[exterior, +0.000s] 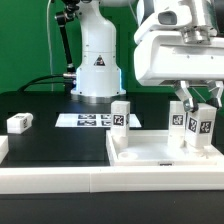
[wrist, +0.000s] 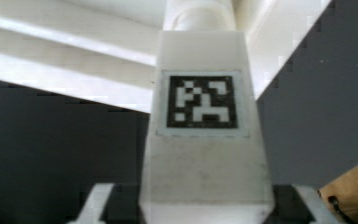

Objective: Assemble square table

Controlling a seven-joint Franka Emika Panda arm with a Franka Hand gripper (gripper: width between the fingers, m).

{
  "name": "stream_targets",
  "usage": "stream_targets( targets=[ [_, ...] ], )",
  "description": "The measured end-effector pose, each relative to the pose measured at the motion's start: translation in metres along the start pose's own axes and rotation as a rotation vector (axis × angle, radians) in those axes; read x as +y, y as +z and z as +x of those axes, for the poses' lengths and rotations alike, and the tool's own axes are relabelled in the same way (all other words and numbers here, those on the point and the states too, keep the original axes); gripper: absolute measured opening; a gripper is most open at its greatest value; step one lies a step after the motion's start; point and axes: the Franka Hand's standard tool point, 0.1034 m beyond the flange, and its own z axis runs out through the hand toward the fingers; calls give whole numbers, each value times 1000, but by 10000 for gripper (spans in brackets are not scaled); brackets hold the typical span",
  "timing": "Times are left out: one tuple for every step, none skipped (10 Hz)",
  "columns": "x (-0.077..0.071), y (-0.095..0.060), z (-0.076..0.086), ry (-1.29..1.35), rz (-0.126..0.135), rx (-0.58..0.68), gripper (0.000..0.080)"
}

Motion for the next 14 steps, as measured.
stream_targets(
  targets=[
    [0,2,-2,0,0,-4,291],
    [-1,5,-6,-1,1,-10,291],
    [-2,8,-8,-2,-1,-3,291],
    [-2,9,-7,-4,-7,16,291],
    [-2,9,-6,-5,-11,31,291],
    [-3,10,-6,-7,-14,42,291],
    [-3,10,-5,-8,-17,52,291],
    [-3,10,-5,-7,-16,51,372],
    [-3,10,-5,-7,-16,50,372],
    [-3,10,-5,-7,-16,50,509],
    [-3,10,-5,-7,-16,50,619],
    [-3,10,-5,-7,-17,50,640],
    [-3,10,-5,-7,-17,50,640],
    [-3,10,-5,-7,-17,50,648]
  ],
)
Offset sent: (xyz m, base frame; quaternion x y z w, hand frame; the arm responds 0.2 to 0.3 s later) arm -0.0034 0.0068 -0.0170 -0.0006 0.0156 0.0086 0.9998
